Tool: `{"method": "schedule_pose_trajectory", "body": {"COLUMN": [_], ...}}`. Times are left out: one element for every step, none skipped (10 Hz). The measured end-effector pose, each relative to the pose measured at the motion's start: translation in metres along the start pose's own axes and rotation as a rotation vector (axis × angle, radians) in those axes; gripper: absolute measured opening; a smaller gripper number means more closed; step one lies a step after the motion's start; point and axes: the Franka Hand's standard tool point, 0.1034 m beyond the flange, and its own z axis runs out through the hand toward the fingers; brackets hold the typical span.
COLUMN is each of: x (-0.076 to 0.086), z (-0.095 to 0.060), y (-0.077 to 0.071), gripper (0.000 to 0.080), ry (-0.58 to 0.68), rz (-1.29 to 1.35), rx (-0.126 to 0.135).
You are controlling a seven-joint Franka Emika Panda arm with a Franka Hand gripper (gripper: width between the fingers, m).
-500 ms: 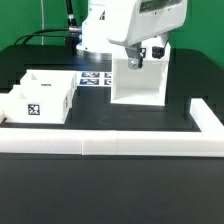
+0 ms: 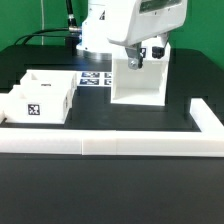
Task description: Assemble drawer
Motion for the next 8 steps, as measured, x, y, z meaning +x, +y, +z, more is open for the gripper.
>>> {"method": "schedule_pose_trajectory", "body": {"x": [0.000, 0.000, 0.000, -0.005, -0.014, -0.018, -0.016, -0.012], "z": [0.000, 0.000, 0.000, -0.004, -0.011, -0.017, -0.022, -0.025], "y": [0.000, 0.000, 0.000, -0.009, -0.028, -0.048, -0.060, -0.066], "gripper": [0.0650, 0.0650, 0.0650, 0.0650, 0.0650, 0.0650, 0.0650, 0.0650], "ry": [0.000, 0.000, 0.000, 0.004, -0.001, -0.010, -0.017, -0.015], "rz": [0.000, 0.000, 0.000, 0.094, 0.186, 0.284, 0.359, 0.400], "rx": [0.000, 0.000, 0.000, -0.008, -0.011, -0.020, -0.020, -0.024]}}
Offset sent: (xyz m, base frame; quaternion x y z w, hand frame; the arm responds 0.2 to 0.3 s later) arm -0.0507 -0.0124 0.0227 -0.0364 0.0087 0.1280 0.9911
